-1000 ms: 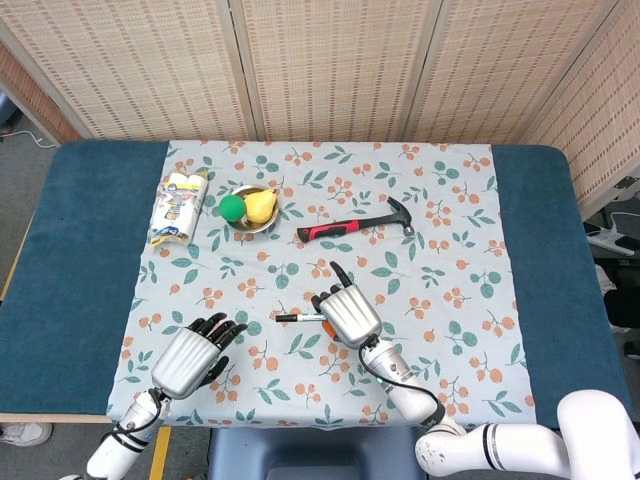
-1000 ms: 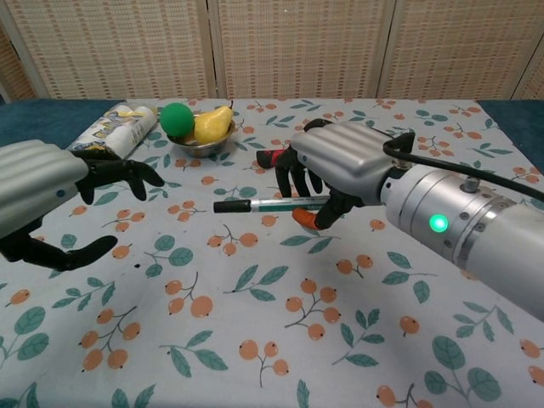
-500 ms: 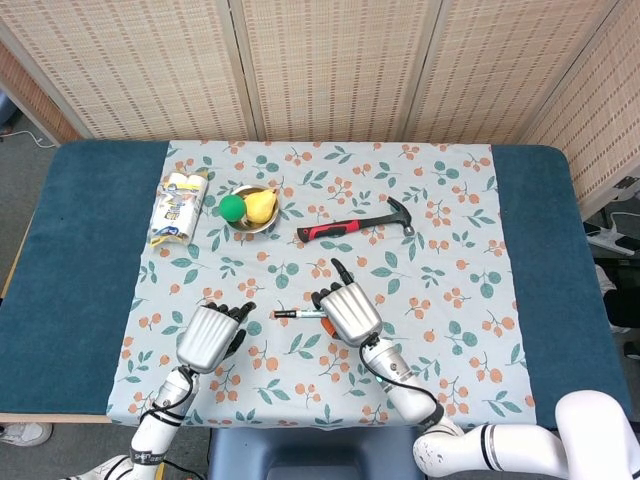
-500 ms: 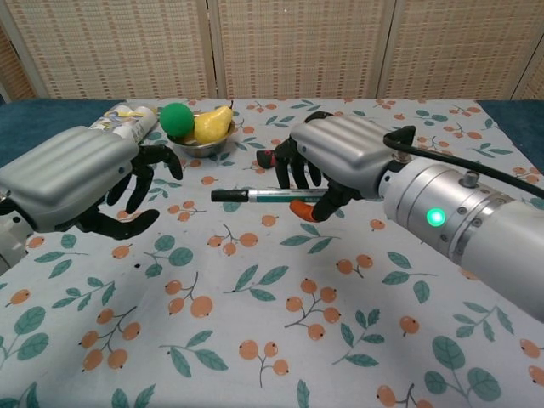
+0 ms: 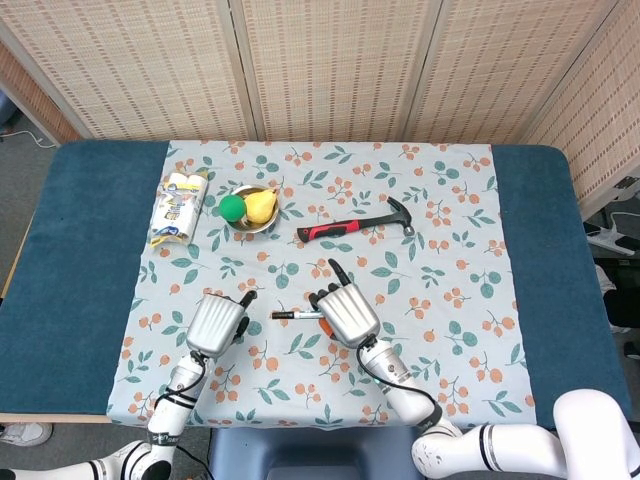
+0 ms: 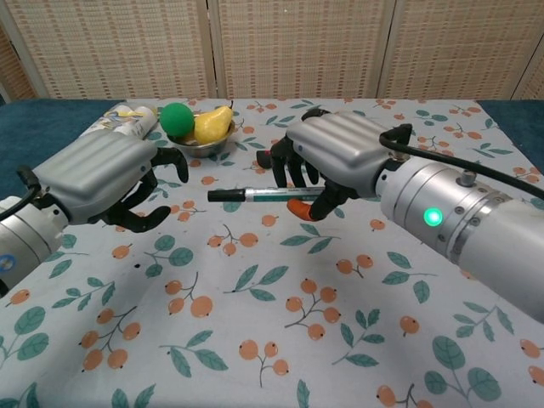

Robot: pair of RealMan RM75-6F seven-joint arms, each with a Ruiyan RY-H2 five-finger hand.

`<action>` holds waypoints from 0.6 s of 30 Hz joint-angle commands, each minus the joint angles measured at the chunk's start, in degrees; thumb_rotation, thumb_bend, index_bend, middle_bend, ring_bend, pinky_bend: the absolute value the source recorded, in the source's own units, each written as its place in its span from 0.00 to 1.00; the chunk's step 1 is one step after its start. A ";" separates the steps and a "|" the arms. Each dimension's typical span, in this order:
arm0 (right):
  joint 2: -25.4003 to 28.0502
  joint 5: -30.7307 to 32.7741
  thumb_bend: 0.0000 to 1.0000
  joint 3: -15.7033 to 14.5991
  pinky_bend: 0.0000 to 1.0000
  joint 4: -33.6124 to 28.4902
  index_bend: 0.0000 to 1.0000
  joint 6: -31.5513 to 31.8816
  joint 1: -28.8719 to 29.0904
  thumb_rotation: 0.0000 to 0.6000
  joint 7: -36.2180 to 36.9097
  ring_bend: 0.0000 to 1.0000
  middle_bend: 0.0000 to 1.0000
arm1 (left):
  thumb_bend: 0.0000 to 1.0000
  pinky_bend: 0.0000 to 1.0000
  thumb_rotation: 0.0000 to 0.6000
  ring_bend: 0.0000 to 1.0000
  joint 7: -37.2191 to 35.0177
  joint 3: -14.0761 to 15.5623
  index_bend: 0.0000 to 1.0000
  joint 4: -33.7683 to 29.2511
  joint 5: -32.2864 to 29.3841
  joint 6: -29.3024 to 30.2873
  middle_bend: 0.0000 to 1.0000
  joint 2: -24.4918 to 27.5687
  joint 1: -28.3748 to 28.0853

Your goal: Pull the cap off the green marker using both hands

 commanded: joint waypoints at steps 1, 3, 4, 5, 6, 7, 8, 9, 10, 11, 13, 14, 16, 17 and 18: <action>-0.09 0.30 0.46 0.11 0.01 0.26 0.87 -0.20 0.06 1.00 0.29 0.49 0.78 | 0.37 0.85 1.00 0.79 -0.59 0.94 0.36 -1.69 0.09 0.35 0.87 1.10 0.13; -0.42 0.41 0.46 0.10 0.01 0.55 0.87 -0.30 0.12 1.00 0.59 0.49 0.78 | 0.36 0.85 1.00 0.79 -0.17 1.18 0.35 -2.60 0.11 0.54 0.88 1.40 -0.02; -0.62 0.34 0.46 0.05 0.01 0.67 0.87 -0.29 0.15 1.00 0.70 0.49 0.78 | 0.36 0.85 1.00 0.79 -0.03 1.23 0.35 -2.94 -0.05 0.55 0.88 1.41 -0.09; -0.86 0.23 0.46 -0.04 0.01 0.76 0.87 -0.31 0.21 1.00 0.80 0.49 0.78 | 0.36 0.86 1.00 0.80 0.12 1.25 0.35 -3.36 -0.39 0.50 0.88 1.33 -0.18; -1.00 0.06 0.46 -0.08 0.01 0.78 0.87 -0.26 0.26 1.00 0.82 0.49 0.78 | 0.36 0.87 1.00 0.81 0.24 1.26 0.35 -3.67 -0.69 0.45 0.89 1.23 -0.25; -1.13 -0.17 0.46 -0.11 0.01 0.85 0.87 -0.21 0.35 1.00 0.78 0.49 0.78 | 0.36 0.88 1.00 0.82 0.35 1.25 0.35 -3.98 -0.98 0.38 0.90 1.15 -0.34; -1.27 -0.34 0.46 -0.08 0.01 0.88 0.87 -0.14 0.44 1.00 0.77 0.49 0.78 | 0.36 0.90 1.00 0.84 0.28 1.14 0.36 -4.42 -1.35 0.46 0.91 0.90 -0.44; -1.42 -0.31 0.46 0.06 0.01 0.87 0.87 -0.07 0.47 1.00 0.85 0.49 0.78 | 0.36 0.91 1.00 0.85 0.22 1.02 0.36 -4.59 -1.51 0.59 0.92 0.58 -0.56; -1.57 -0.20 0.46 0.23 0.01 0.88 0.87 -0.01 0.51 1.00 0.92 0.49 0.78 | 0.36 0.92 1.00 0.86 0.42 0.93 0.36 -4.64 -1.67 0.66 0.93 0.27 -0.72; -1.77 -0.02 0.46 0.47 0.01 0.89 0.87 0.03 0.57 1.00 1.01 0.49 0.78 | 0.36 0.92 1.00 0.86 0.97 0.85 0.36 -4.82 -2.07 0.57 0.93 -0.12 -0.96; -1.89 0.01 0.46 0.70 0.01 0.89 0.87 0.14 0.67 1.00 1.02 0.49 0.78 | 0.36 0.93 1.00 0.87 1.83 0.84 0.37 -5.35 -2.58 0.46 0.95 -0.58 -1.25; -1.81 -0.26 0.46 0.72 0.01 0.85 0.87 0.25 0.72 1.00 1.08 0.49 0.78 | 0.36 0.94 1.00 0.88 2.40 1.06 0.37 -5.82 -2.54 0.65 0.95 -0.72 -1.34; -1.44 -0.62 0.46 0.64 0.01 0.66 0.87 0.36 0.72 1.00 1.05 0.49 0.78 | 0.36 0.95 1.00 0.89 2.55 1.51 0.38 -6.31 -1.95 1.30 0.97 -0.97 -1.34; -1.24 -0.68 0.46 0.68 0.01 0.43 0.87 0.43 0.68 1.00 1.15 0.49 0.78 | 0.36 0.95 1.00 0.90 2.40 1.74 0.39 -6.44 -1.71 1.60 0.98 -1.20 -1.36; -1.16 -0.65 0.46 0.73 0.01 0.32 0.87 0.48 0.67 1.00 1.16 0.49 0.78 | 0.36 0.95 1.00 0.90 2.29 1.80 0.39 -6.51 -1.71 1.66 0.98 -1.39 -1.43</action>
